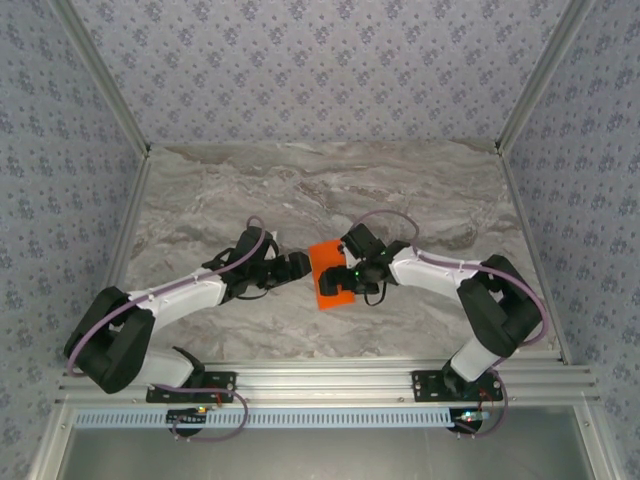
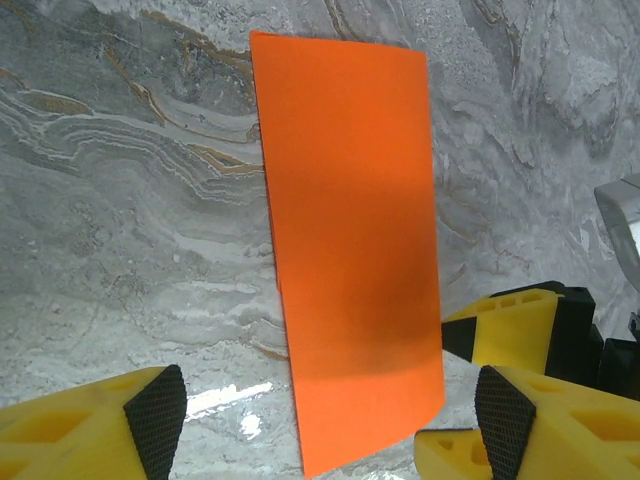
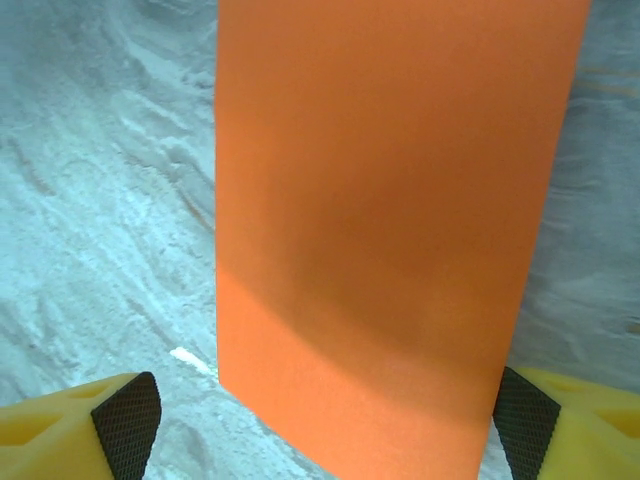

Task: Fold a paper plane with a square sheet of paper (fold left side to right side)
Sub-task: Rotate the paper at the center of the table, then third fold the triangle at the center of the table.

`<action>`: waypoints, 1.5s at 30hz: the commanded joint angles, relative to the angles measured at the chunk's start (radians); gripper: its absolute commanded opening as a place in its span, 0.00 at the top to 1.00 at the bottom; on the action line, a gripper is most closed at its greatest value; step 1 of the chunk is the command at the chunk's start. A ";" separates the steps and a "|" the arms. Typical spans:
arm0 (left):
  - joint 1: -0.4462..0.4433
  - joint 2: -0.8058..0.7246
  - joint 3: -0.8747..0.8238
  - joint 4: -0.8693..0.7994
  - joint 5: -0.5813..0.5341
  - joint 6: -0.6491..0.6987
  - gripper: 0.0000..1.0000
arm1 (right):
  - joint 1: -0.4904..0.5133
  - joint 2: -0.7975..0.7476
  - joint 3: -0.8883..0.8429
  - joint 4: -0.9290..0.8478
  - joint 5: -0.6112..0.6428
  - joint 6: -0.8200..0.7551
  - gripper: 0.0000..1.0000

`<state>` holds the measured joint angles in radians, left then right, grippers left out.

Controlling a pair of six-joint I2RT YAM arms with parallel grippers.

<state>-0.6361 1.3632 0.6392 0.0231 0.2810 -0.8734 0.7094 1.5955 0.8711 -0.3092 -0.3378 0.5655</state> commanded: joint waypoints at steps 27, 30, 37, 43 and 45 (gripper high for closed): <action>-0.016 0.204 0.070 0.133 0.144 -0.054 0.29 | -0.214 0.241 0.213 0.061 -0.104 -0.094 0.58; -0.020 0.222 0.075 0.136 0.150 -0.053 0.28 | -0.214 0.257 0.213 0.060 -0.105 -0.100 0.59; -0.034 0.262 0.093 0.140 0.150 -0.059 0.28 | -0.217 0.288 0.205 0.031 -0.083 -0.115 0.60; -0.047 0.295 0.106 0.156 0.156 -0.068 0.29 | -0.217 0.293 0.185 0.009 -0.055 -0.124 0.63; -0.051 0.305 0.110 0.165 0.162 -0.073 0.31 | -0.215 0.291 0.178 0.012 -0.055 -0.125 0.63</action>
<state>-0.6750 1.6463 0.7231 0.1558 0.4175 -0.9363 0.4995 1.8618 1.0630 -0.2420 -0.4381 0.4614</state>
